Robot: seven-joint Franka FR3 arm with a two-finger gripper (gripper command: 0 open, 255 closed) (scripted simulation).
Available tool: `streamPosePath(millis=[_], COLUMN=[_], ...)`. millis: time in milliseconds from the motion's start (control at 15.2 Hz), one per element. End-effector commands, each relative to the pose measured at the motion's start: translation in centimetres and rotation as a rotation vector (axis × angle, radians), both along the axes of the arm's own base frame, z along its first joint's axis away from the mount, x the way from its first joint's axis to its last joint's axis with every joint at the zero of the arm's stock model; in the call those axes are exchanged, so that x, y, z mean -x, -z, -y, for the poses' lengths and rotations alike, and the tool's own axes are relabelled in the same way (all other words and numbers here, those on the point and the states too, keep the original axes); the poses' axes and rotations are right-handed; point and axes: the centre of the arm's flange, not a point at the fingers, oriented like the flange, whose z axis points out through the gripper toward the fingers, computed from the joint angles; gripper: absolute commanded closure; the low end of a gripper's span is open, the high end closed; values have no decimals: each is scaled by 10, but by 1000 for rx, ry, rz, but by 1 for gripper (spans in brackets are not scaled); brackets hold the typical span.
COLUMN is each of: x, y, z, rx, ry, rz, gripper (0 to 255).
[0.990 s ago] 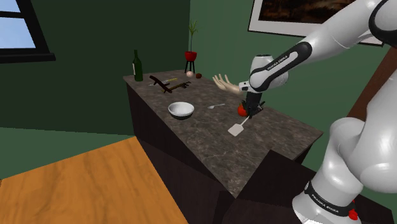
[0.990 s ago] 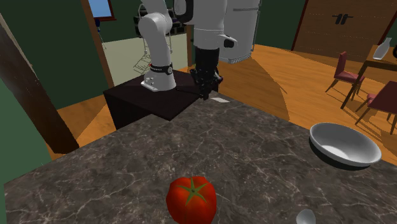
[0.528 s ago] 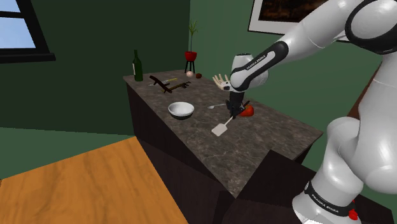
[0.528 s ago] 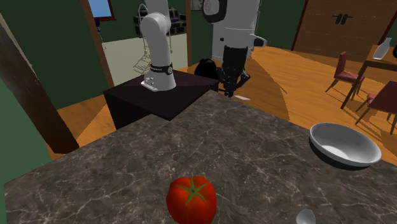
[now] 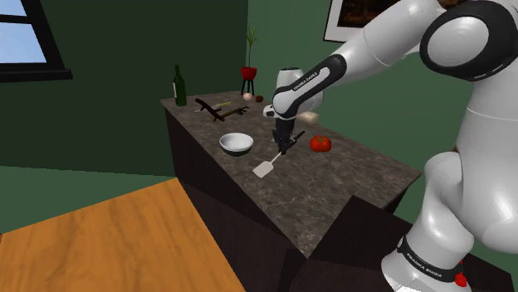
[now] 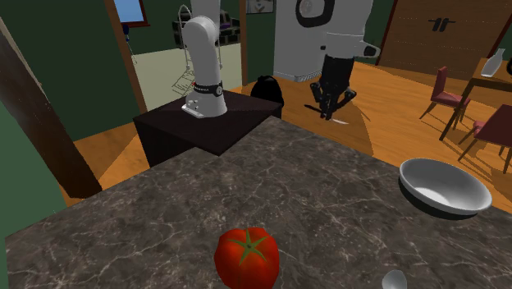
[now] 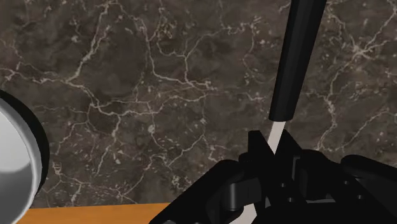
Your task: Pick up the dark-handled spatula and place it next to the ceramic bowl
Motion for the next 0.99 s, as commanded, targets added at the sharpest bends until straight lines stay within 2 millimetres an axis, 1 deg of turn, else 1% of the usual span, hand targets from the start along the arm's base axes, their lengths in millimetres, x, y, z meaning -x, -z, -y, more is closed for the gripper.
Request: streamPosePath(millis=[0, 66, 924], x=[-20, -24, -24], y=[0, 0, 69], z=[-19, -23, -23], rx=[-1, -1, -1], ry=[1, 1, 1], rz=[0, 0, 0], gripper=[255, 255, 255])
